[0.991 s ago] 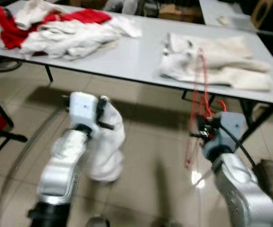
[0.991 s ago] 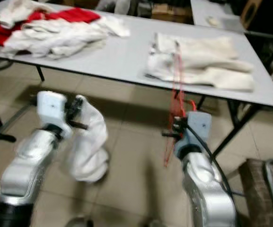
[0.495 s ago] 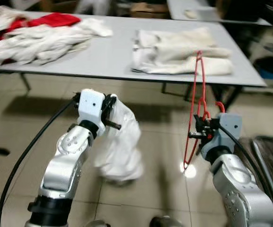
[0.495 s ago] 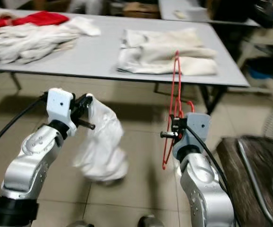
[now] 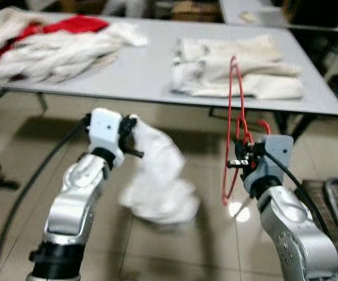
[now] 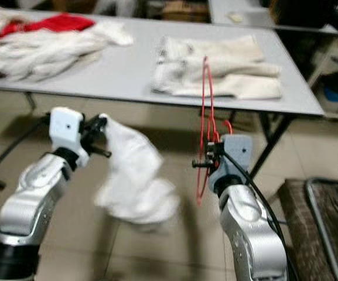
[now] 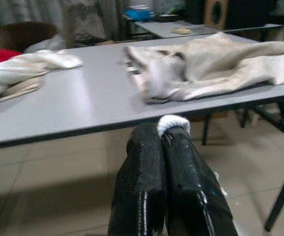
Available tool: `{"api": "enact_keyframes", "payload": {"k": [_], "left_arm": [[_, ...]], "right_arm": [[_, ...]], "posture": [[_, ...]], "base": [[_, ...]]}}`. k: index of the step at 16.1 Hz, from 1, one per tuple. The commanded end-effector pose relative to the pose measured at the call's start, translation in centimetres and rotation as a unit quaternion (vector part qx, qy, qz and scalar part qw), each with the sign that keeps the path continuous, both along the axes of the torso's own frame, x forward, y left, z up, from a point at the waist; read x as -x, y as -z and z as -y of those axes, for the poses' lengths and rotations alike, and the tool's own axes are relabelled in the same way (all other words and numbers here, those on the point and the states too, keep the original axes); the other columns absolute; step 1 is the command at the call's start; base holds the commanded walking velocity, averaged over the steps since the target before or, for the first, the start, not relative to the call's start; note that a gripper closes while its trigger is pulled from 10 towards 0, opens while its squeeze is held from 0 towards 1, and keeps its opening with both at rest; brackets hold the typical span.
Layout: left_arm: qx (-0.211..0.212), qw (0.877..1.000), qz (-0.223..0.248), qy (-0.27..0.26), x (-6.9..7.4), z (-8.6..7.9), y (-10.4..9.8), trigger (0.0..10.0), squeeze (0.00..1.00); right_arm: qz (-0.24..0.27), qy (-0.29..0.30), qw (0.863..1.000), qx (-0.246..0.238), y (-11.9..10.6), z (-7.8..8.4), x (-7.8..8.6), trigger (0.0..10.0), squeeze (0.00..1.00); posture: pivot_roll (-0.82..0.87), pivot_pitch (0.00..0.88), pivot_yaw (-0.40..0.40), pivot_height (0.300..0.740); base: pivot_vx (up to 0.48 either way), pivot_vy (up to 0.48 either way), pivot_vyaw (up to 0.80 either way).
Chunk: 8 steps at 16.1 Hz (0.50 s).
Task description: Hang hanger
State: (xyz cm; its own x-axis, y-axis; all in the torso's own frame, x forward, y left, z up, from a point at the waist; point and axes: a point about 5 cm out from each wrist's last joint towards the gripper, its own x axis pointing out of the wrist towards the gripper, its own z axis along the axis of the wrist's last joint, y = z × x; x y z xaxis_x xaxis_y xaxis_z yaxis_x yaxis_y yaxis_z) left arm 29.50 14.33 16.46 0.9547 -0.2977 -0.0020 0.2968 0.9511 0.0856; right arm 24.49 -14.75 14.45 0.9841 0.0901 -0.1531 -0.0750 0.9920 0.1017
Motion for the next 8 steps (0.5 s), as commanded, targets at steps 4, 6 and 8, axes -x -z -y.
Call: {"api": "enact_keyframes", "payload": {"k": [4, 6, 8], "left_arm": [[0.004, 1.0, 0.011, 0.016, -0.3, 0.5, -0.7, 10.0, 0.0], [0.003, 1.0, 0.016, 0.019, -0.6, 0.5, -1.1, 10.0, 0.0], [0.006, 0.999, 0.026, 0.024, -1.1, 0.8, -1.9, 10.0, 0.0]], "right_arm": [[0.002, 0.011, 1.0, 0.012, 0.1, 0.6, 0.0, 10.0, 0.0], [0.005, 0.008, 1.0, 0.012, 0.0, 0.4, -0.1, 10.0, 0.0], [0.01, -0.005, 1.0, 0.019, -0.4, 0.6, -0.3, 10.0, 0.0]], "posture": [[0.01, 0.046, 0.008, 0.74], [0.01, 0.043, 0.011, 0.74], [0.01, 0.037, 0.006, 0.74]], "base": [[0.408, 0.0, 0.0], [0.411, 0.0, -0.27], [0.411, 0.0, -0.25]]}}
